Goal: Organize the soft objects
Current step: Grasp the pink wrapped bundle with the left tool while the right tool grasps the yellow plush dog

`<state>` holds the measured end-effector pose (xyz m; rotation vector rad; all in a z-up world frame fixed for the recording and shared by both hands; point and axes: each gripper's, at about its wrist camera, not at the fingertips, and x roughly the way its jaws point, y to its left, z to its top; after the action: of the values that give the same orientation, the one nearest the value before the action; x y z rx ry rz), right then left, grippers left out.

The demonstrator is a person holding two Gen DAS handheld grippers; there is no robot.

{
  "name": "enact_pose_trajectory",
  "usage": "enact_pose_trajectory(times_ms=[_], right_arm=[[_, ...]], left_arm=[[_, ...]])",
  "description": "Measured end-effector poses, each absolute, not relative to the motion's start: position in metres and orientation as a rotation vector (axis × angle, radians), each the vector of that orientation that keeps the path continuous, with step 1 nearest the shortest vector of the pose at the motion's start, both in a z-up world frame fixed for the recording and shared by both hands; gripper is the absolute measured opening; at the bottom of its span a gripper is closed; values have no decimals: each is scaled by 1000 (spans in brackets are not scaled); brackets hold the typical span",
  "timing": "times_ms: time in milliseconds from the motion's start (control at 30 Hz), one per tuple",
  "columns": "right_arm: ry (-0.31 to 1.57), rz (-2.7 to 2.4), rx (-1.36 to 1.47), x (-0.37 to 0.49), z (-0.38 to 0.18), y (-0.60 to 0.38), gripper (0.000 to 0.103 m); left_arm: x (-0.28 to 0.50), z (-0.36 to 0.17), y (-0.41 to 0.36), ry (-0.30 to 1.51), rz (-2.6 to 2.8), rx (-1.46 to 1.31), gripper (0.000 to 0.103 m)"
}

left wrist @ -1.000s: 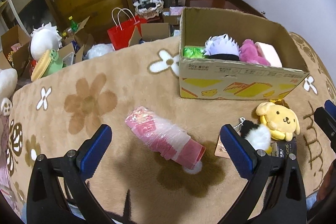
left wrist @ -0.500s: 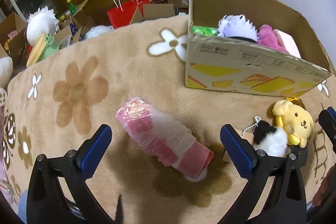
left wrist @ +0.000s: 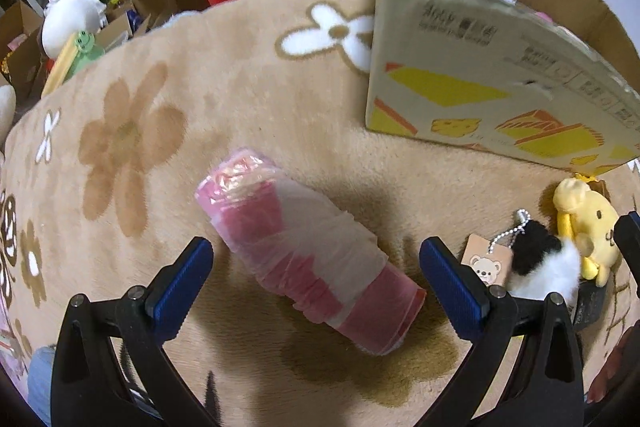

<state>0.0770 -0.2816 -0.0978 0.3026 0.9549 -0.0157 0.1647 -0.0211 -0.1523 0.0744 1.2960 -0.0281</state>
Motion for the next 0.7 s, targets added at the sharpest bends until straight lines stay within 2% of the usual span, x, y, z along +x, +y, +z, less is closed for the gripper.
enact_pose_trajectory(times_ms=[700], right_arm=[[1016, -2, 321, 83, -115, -279, 103]], left_arm=[[168, -179, -27, 1366, -40, 73, 100]])
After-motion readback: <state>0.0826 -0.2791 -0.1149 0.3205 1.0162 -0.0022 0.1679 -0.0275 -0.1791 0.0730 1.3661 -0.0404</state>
